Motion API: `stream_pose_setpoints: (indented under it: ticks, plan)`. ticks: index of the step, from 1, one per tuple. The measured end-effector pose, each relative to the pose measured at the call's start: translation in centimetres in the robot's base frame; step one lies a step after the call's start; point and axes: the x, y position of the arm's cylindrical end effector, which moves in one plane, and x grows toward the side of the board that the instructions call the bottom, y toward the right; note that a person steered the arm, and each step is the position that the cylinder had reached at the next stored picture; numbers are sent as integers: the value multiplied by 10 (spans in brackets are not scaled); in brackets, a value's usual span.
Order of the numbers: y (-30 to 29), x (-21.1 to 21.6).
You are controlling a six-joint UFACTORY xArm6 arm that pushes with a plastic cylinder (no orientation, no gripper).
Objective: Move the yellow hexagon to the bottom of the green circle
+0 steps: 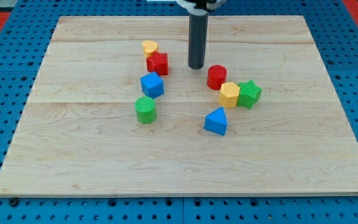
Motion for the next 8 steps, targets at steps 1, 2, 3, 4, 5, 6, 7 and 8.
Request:
stream_pose_setpoints:
  ticks: [1, 2, 3, 4, 5, 6, 7, 8]
  plan:
    - [-28, 2]
    - [-60, 17]
    - [-59, 17]
    - [-41, 21]
    - [37, -21]
    - [73, -5]
    - [78, 75]
    - [33, 94]
